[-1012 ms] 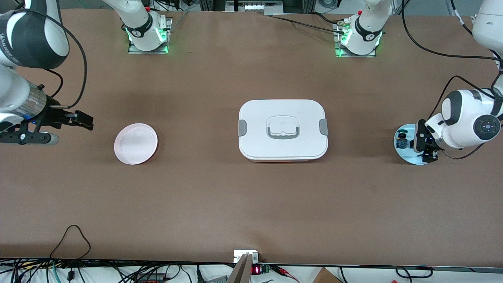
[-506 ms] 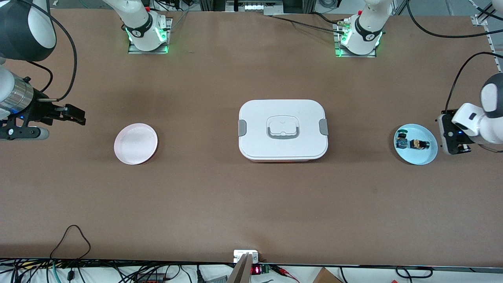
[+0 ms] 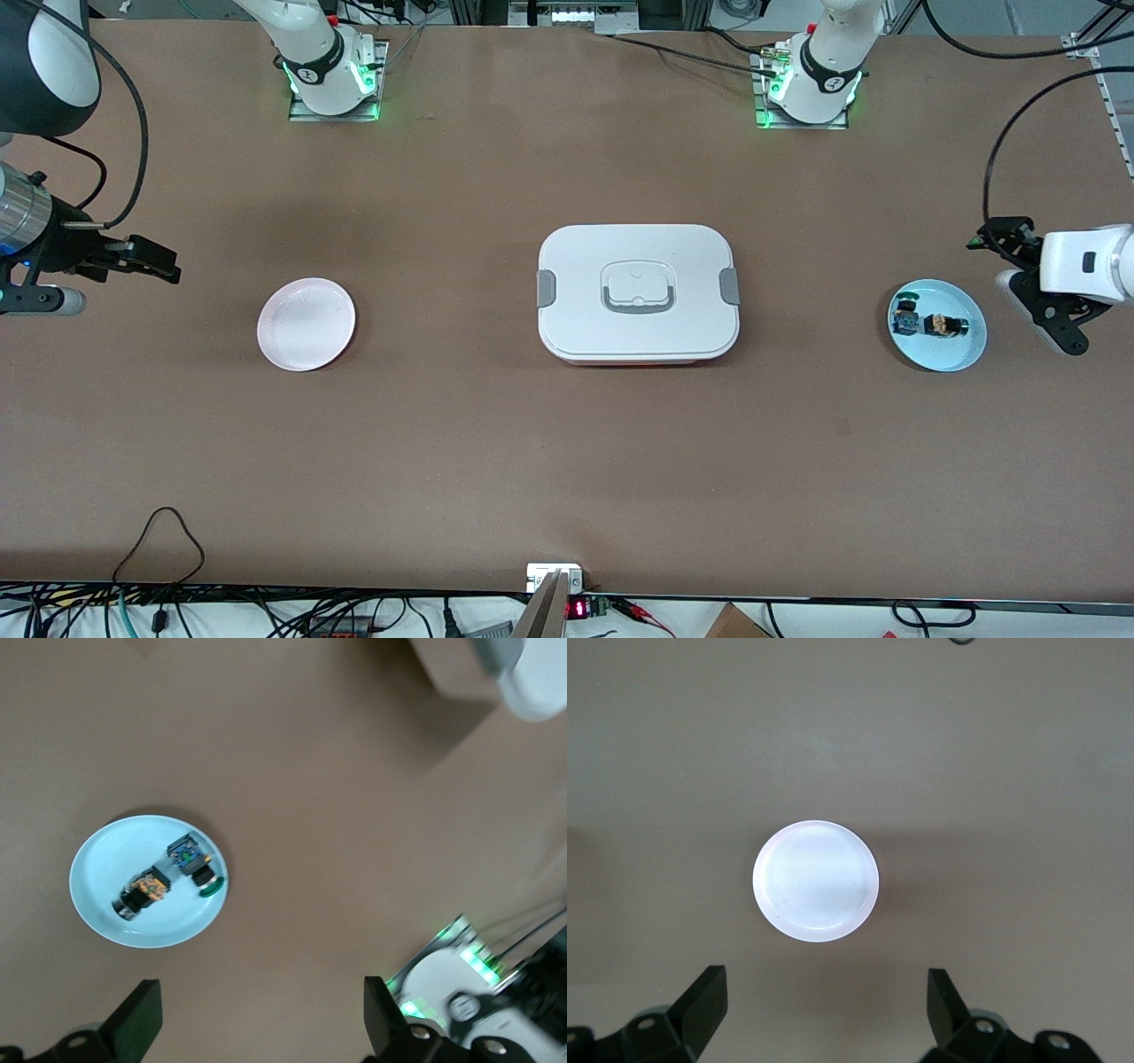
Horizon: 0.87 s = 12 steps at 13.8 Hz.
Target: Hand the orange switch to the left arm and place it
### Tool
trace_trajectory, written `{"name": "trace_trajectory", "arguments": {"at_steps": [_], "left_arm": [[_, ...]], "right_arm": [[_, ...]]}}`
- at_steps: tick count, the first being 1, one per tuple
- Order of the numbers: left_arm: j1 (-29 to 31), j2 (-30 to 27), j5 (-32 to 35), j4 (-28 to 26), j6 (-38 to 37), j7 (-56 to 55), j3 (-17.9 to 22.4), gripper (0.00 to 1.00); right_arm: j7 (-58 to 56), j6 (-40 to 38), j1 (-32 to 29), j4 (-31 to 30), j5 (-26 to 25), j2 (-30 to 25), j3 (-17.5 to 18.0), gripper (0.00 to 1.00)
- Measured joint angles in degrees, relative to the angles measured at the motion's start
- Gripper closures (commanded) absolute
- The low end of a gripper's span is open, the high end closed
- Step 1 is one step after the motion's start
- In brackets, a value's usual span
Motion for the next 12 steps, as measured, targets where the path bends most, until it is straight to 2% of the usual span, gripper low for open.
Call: {"name": "trace_trajectory", "arguments": {"at_steps": [1,2,4,6,8,9,10,11,12], "left_arm": [[-0.64,-0.05,0.01,2.88,-2.14,-6.40,-1.58,0.00],[-1.67,-0.11,0.01,4.67,-2.52,-9.74,-0.91,0.00],[-9.29,-1.03,-0.06,8.38,-1.08,-19.41,6.73,0.00],[-13.97,-3.72,-0.94,7.98,2.77,-30.62,11.06,0.00],[-17.47,-8.79,-3.59,2.27,10.56,-40.96,15.60,0.00],[-20.67,-11.74,-5.95,-1.53,14.05,-43.35,19.83,0.00],[-25.33,-14.69,-8.67,-5.22,15.98,-44.23,25.88,0.00],[-30.03,-17.21,-10.16,-8.31,16.86,-44.24,31.78,0.00],[-33.54,-19.33,-10.67,-10.82,17.34,-43.73,35.90,0.00]], "right_arm": [[-0.18,-0.06,-0.05,0.52,0.00,0.00,0.25,0.00],[-0.26,-0.12,-0.07,0.75,0.00,-0.01,0.27,0.00],[-0.26,-0.18,-0.10,0.87,0.01,-0.01,0.64,0.00],[-0.26,-0.31,-0.08,0.90,0.01,-0.01,1.16,0.00],[-0.27,-0.43,-0.21,1.15,0.01,-0.07,1.17,0.00],[-0.29,-0.50,-0.29,1.22,0.01,-0.15,1.17,0.00],[-0.29,-0.59,-0.31,1.26,0.01,-0.26,1.17,0.00],[-0.29,-0.95,-0.31,1.26,0.01,-0.41,1.17,0.00],[-0.29,-1.69,-0.31,1.26,0.01,-0.63,1.17,0.00]]}}
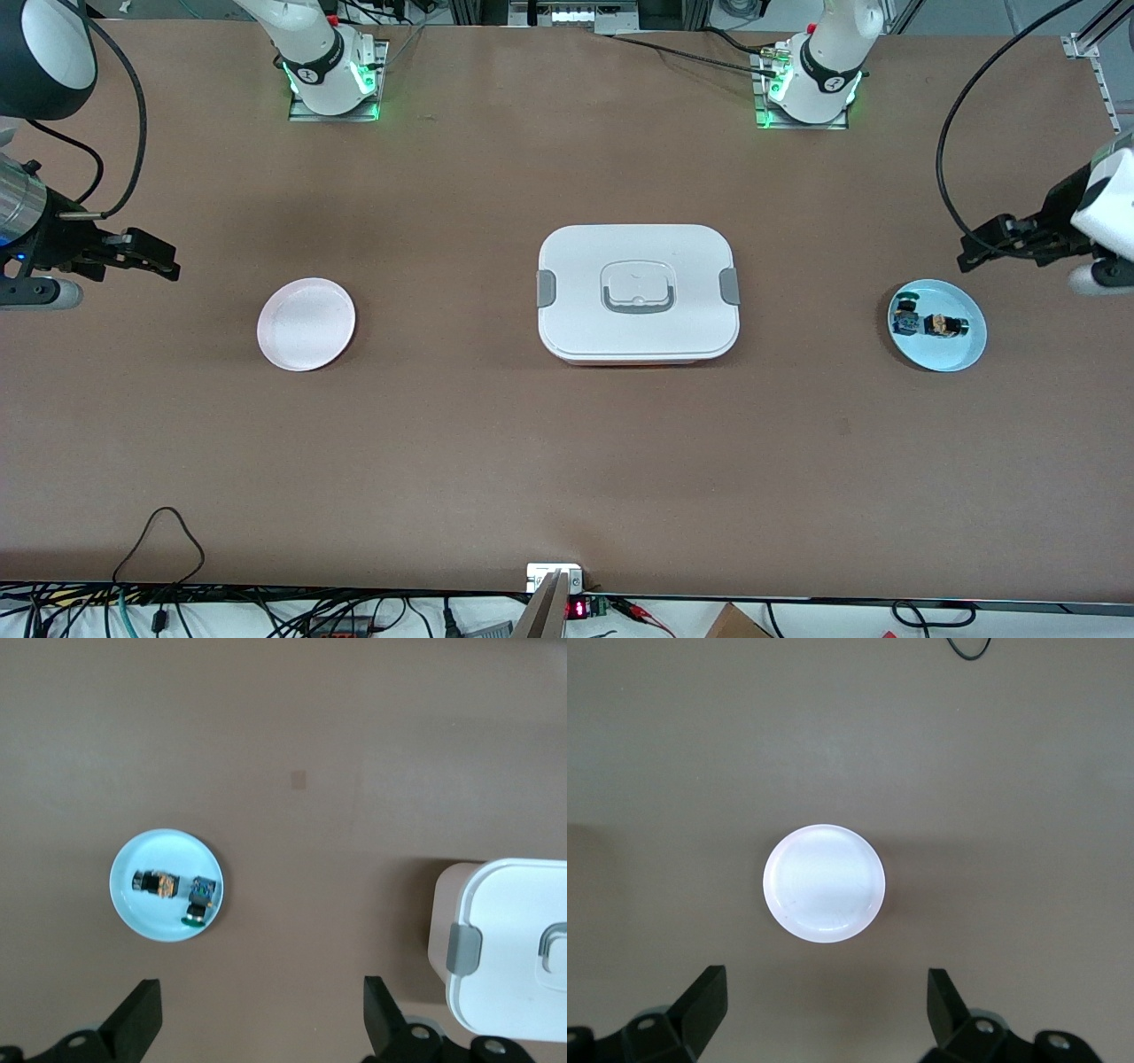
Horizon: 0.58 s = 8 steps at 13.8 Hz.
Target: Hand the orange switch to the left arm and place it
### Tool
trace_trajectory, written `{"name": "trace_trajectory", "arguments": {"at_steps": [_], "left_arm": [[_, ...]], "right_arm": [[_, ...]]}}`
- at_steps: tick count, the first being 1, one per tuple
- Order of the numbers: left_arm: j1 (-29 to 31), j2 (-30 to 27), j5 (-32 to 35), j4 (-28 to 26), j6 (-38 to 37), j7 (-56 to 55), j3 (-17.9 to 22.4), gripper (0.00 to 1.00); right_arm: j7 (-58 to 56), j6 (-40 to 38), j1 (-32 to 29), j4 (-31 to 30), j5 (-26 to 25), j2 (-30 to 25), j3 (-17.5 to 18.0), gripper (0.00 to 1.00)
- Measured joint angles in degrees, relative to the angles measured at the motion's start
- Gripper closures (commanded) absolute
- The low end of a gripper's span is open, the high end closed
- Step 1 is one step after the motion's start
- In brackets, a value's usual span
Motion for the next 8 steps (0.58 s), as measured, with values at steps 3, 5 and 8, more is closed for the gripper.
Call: {"name": "trace_trajectory", "arguments": {"at_steps": [3,5,8], "left_arm": [[-2.94,-2.79,0.61,-3.56,0.63,0.80,1.94,0.00],[-3.09,-2.76,1.22,-3.70,-0.36,0.90,1.26,0.00],[-3.16,-2.77,3.03,-3.70,-0.70,1.17,0.97,0.00]], "right_arm": [[-0.01,-1.40,0.00,0.00,0.00,-0.73,0.00,0.00],[-0.01,-1.41,-0.01,0.00,0.00,-0.73,0.00,0.00],[-0.02,-1.40,-0.02,0.00,-0.01,-0.73,0.00,0.00]]}}
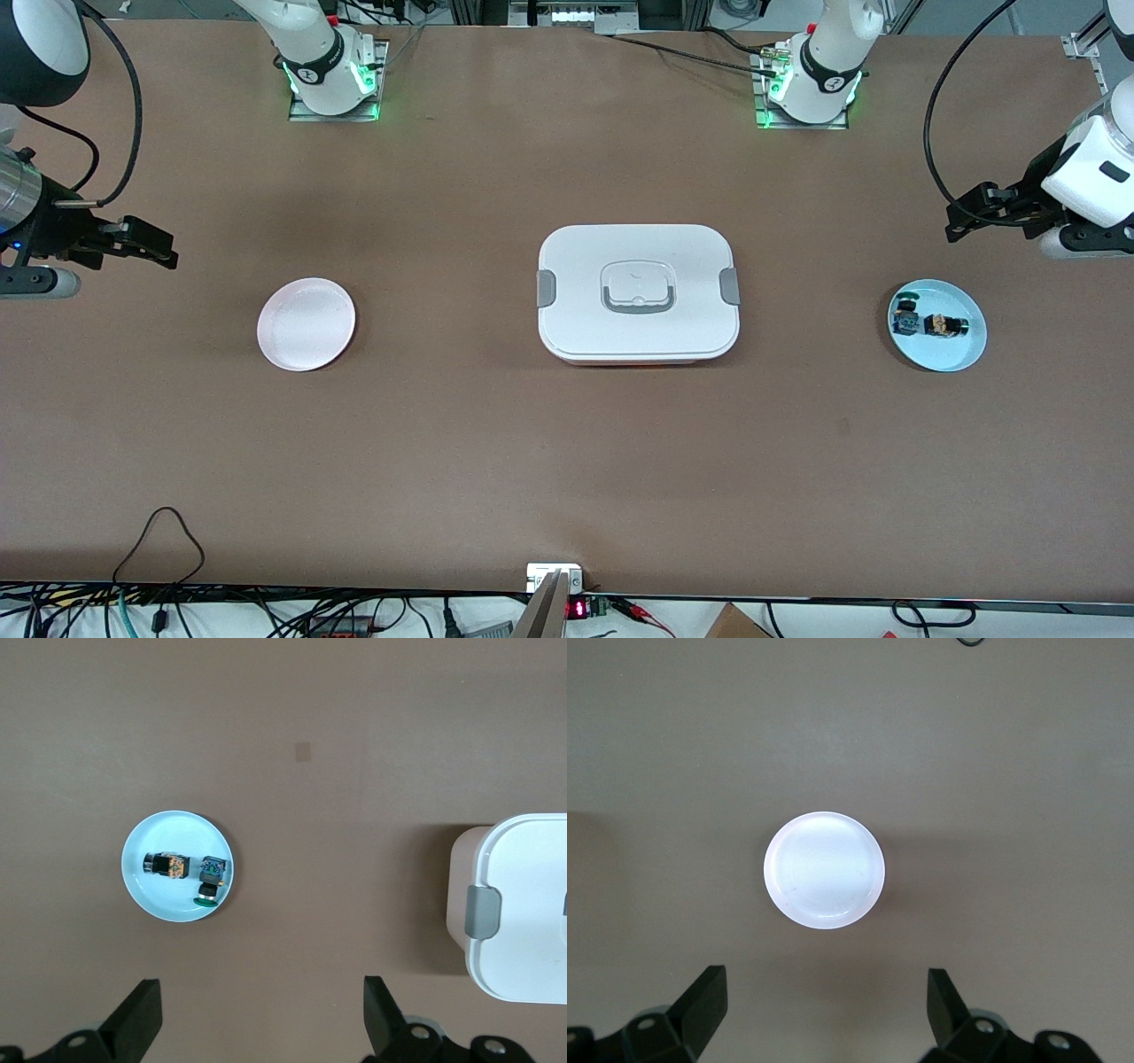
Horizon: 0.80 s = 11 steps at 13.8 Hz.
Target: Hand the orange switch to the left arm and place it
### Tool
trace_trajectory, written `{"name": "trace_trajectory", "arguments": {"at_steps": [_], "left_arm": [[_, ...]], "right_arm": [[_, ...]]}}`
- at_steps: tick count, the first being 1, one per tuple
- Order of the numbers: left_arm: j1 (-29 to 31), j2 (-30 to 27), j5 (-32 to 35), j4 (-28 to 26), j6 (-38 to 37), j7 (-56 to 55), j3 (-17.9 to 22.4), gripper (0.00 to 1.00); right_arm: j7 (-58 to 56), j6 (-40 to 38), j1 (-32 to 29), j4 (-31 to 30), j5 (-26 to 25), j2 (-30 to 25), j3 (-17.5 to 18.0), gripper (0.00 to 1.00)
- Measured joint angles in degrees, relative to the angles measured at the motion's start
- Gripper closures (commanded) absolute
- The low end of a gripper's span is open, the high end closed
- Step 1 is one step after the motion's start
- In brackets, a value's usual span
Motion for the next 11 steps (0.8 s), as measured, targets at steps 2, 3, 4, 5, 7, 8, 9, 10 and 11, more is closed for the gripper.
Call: {"name": "trace_trajectory", "arguments": {"at_steps": [2,3,4,5,7,8,9,10,11], "left_arm": [[0.00,0.00,0.18,0.00,-0.01,0.10,0.00,0.00],[0.00,0.00,0.22,0.00,-0.03,0.22,0.00,0.00],[0.00,0.00,0.26,0.00,-0.07,0.76,0.00,0.00],[0.00,0.00,0.26,0.00,-0.09,1.88,0.00,0.00],[0.00,0.00,0.26,0.00,-0.15,3.35,0.00,0.00],[0.00,0.00,0.26,0.00,-0.40,3.47,0.00,0.00],[0.00,0.00,0.26,0.00,-0.85,3.51,0.00,0.00],[0.00,0.00,0.26,0.00,-1.11,3.52,0.00,0.00],[0.00,0.00,0.26,0.00,-1.23,3.53,0.00,0.00]], "right_arm": [[0.00,0.06,0.00,0.00,0.00,0.00,0.00,0.00],[0.00,0.10,0.00,0.00,0.00,0.00,0.00,0.00],[0.00,0.10,0.00,0.00,0.00,0.00,0.00,0.00],[0.00,0.10,0.00,-0.01,0.00,0.00,0.00,0.00],[-0.04,0.10,0.00,-0.03,0.00,0.00,0.00,0.00],[-0.07,0.10,0.00,-0.05,0.00,-0.02,0.00,0.00],[-0.09,0.10,0.00,-0.12,-0.01,-0.07,0.00,0.00],[-0.11,0.10,0.00,-0.15,-0.01,-0.15,0.00,0.00],[-0.13,0.10,0.00,-0.15,-0.01,-0.22,0.01,0.00]]}}
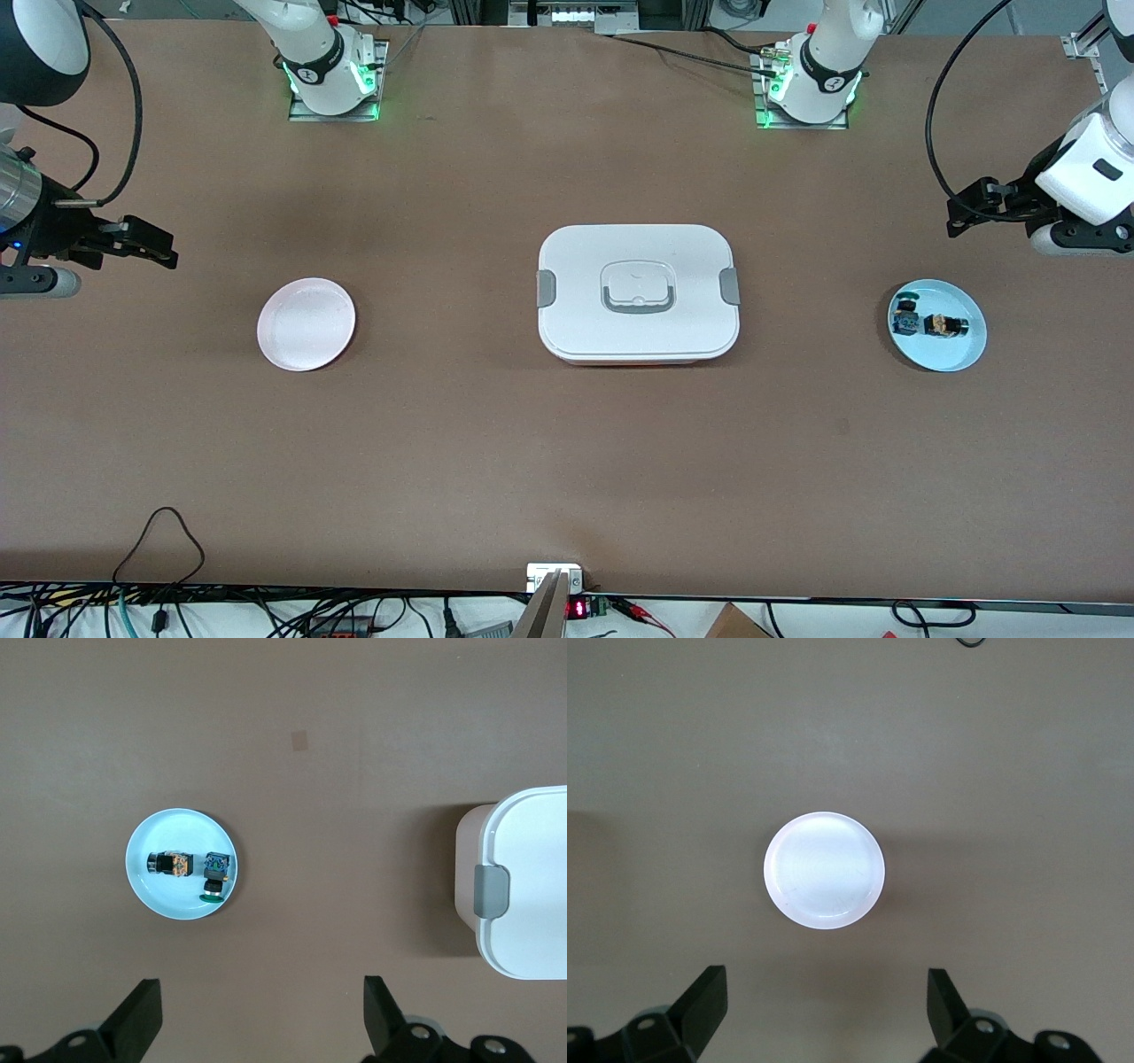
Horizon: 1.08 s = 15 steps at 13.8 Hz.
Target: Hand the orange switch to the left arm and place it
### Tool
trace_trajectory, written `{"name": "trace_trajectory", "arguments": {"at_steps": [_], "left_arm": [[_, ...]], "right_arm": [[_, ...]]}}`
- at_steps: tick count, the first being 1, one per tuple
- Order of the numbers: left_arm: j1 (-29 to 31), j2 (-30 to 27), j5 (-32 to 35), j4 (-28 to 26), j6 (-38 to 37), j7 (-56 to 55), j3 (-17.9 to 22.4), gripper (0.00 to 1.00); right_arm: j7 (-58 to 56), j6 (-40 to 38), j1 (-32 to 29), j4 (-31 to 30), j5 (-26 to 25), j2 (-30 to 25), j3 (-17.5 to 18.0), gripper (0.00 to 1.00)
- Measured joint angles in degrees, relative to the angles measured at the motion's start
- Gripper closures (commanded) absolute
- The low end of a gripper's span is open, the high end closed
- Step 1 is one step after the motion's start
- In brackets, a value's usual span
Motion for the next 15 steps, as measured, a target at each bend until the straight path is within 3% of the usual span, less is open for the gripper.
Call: {"name": "trace_trajectory", "arguments": {"at_steps": [15], "left_arm": [[0.00,0.00,0.00,0.00,-0.02,0.05,0.00,0.00]], "right_arm": [[-0.03,-0.05,0.01,0.00,0.01,-0.73,0.20,0.00]]}}
